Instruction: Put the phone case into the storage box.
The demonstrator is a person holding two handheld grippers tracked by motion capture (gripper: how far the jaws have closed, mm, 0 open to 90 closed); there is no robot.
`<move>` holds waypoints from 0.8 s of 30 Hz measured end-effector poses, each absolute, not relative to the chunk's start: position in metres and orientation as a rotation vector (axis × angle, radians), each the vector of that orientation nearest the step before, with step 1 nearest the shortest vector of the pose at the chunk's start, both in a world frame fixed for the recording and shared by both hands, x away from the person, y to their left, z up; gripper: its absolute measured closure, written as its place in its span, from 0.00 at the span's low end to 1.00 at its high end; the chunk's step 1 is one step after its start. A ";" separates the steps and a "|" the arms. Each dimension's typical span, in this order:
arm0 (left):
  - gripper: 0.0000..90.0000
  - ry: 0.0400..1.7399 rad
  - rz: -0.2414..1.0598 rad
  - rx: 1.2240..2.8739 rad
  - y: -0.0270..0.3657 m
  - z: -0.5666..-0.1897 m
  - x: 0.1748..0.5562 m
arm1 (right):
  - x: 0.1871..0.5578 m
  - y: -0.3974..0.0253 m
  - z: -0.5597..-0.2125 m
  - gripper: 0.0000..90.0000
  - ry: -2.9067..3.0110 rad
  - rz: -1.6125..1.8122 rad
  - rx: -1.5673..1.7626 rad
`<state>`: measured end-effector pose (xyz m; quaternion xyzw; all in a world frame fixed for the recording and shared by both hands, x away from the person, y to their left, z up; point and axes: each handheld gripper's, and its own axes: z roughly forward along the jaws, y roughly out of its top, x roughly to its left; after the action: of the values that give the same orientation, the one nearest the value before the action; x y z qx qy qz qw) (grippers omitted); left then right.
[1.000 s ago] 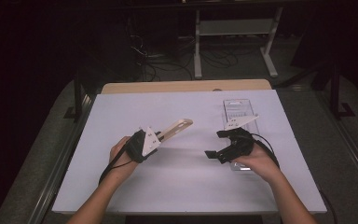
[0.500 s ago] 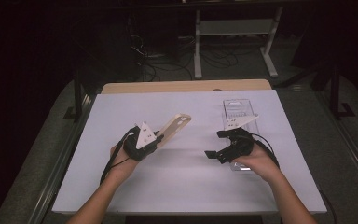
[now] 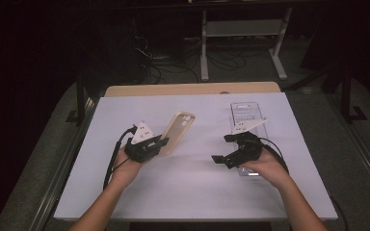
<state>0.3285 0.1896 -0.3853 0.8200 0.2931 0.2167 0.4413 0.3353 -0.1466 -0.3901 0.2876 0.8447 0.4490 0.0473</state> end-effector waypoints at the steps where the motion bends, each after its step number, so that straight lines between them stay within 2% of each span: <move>1: 0.88 0.745 0.526 2.015 0.189 -0.386 0.329 | 0.335 -0.147 -0.390 0.06 2.578 1.371 0.881; 10: 0.88 0.827 0.479 1.970 0.194 -0.386 0.331 | 0.337 -0.148 -0.390 0.03 2.565 1.390 0.905; 24: 0.88 0.846 0.495 1.983 0.192 -0.386 0.329 | 0.335 -0.138 -0.380 0.00 2.583 1.305 0.970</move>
<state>0.3292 0.1919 -0.3861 0.8014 0.3417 0.2002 0.4482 0.3352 -0.1383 -0.3804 0.3175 0.8454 0.4272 0.0448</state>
